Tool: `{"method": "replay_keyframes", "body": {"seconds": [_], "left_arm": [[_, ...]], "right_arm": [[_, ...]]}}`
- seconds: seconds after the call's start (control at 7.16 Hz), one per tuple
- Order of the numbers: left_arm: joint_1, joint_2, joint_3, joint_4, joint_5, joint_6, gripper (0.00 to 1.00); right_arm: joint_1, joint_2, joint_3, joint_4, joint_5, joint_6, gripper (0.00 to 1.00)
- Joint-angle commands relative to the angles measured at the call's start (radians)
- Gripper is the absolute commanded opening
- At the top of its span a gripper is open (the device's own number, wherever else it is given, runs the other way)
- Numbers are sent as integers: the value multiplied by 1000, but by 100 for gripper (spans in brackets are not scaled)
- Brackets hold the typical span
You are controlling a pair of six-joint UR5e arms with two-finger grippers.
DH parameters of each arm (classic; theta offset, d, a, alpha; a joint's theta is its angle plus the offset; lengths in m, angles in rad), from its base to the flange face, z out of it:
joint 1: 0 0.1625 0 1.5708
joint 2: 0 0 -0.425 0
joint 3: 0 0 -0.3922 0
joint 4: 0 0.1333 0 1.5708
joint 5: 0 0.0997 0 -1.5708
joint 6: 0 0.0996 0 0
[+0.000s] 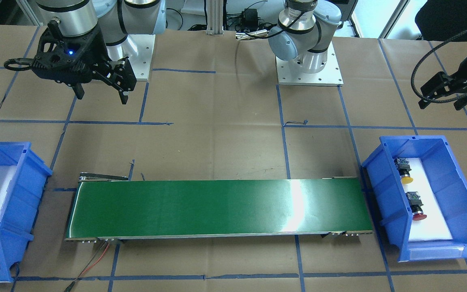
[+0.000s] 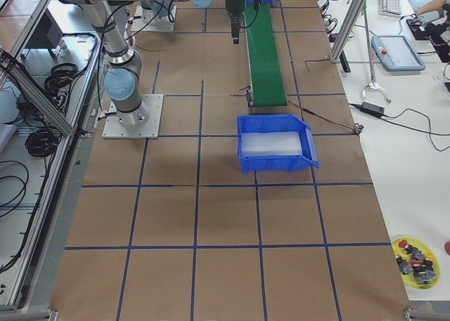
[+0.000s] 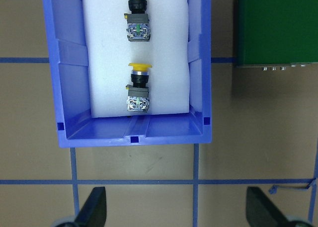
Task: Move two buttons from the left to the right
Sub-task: 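Lower the left gripper and grasp the yellow-capped push button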
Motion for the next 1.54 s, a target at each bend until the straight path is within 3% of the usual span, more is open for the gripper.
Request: {"method": "replay_keyframes", "body": {"seconds": [0.0, 0.28, 0.98, 1.4], "left_arm": [[9, -43, -118, 203, -2, 14, 100], [9, -108, -203, 382, -2, 25, 100], [6, -272, -224, 548, -14, 45, 100], [6, -355, -284, 724, -12, 45, 100]], "right_arm": [[-2, 0, 2, 1, 0, 0, 100], [-2, 0, 2, 2, 0, 0, 100], [0, 0, 2, 2, 0, 0, 100], [0, 0, 2, 1, 0, 1, 100]]}}
